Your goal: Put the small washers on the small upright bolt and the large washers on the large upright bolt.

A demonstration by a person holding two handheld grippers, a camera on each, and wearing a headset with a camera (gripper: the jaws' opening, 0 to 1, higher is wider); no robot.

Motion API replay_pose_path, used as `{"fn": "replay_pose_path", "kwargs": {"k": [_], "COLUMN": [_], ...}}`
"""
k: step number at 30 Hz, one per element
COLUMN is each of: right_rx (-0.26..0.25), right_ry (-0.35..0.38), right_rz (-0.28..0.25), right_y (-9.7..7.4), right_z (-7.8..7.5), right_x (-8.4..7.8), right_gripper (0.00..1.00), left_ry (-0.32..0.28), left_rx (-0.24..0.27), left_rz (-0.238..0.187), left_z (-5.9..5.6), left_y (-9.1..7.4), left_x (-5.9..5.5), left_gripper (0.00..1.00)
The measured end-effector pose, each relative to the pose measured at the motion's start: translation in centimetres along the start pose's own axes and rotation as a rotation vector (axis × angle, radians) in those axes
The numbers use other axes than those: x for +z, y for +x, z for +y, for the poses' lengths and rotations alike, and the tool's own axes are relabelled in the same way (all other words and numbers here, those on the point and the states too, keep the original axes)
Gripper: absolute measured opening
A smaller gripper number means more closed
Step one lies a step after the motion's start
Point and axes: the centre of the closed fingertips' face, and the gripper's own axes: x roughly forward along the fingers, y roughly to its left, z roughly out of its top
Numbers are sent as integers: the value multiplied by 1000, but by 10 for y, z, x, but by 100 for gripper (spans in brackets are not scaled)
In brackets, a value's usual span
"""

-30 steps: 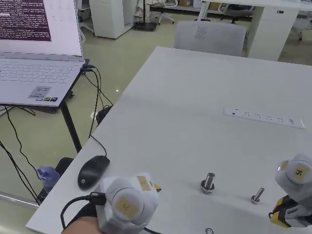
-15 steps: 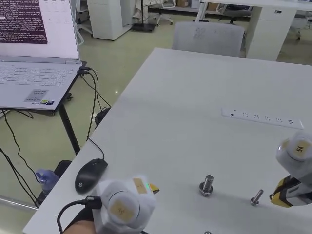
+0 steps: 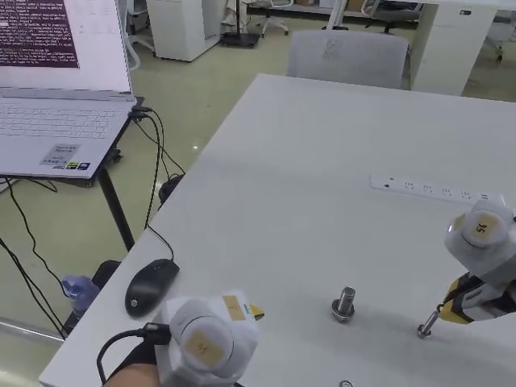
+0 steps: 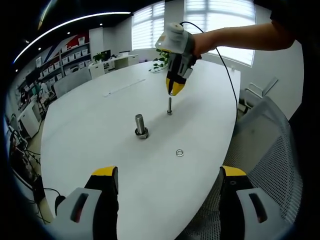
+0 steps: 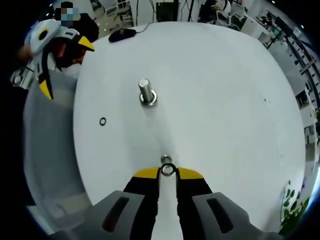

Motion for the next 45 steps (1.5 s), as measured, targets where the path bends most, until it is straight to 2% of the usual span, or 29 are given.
{"fn": "replay_pose_path", "kwargs": {"k": [19,45], "right_rx": [22,52], "right_ry": [-11,-46], "right_rz": [20,72], "right_y": [14,53], "right_z": [-3,-2], "right_x": [-2,-8], "right_gripper": [13,13], "left_ry": [-1,-15], "left_rx": [2,-2], "left_rz": [19,35], "left_z": [1,7], "left_y": [0,-1], "left_x": [-6,-15], "left_gripper": [80,77]}}
